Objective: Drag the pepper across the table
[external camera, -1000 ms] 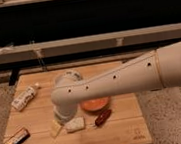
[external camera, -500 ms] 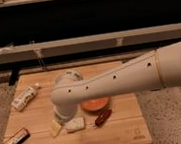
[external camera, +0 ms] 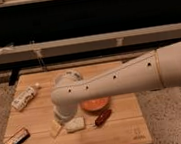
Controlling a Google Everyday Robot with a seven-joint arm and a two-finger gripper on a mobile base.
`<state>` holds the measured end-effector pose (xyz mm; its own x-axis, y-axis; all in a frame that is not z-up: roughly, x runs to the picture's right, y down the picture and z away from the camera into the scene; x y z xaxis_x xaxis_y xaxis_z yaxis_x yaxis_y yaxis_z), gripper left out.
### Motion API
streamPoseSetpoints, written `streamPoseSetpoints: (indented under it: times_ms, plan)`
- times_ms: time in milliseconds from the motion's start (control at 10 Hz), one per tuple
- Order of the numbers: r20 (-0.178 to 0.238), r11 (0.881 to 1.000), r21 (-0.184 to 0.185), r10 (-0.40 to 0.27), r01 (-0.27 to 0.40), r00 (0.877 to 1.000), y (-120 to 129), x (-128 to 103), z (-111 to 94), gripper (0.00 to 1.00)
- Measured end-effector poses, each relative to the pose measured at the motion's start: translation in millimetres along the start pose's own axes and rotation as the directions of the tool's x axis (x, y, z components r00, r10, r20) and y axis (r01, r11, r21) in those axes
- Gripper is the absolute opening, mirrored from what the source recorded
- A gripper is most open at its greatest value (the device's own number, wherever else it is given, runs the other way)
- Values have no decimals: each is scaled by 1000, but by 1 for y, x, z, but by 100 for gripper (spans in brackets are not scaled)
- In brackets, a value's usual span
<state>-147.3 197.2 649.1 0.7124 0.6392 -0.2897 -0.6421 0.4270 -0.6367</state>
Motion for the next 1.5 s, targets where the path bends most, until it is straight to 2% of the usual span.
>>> streamPoseSetpoints:
  times_ms: [100,300,500,600,800,1000,1100,1200,1400,1500]
  plan:
    - [0,1000,2,3,-3,1000,0,0,0,80]
    - [-29,999,27,46,-46,998,-11,2,6,80]
    - [-53,992,57,112,-109,992,-36,13,25,80]
    - [-58,986,74,156,-151,986,-53,22,40,80]
    - [-65,963,98,258,-252,964,-92,45,70,80]
    - [-61,928,124,361,-352,931,-125,72,81,80]
    - [-50,911,139,399,-389,916,-137,81,81,80]
    - [-40,900,149,420,-410,907,-141,85,78,80]
    - [-13,874,180,461,-451,887,-151,94,59,80]
    - [-18,866,197,472,-460,882,-152,98,55,80]
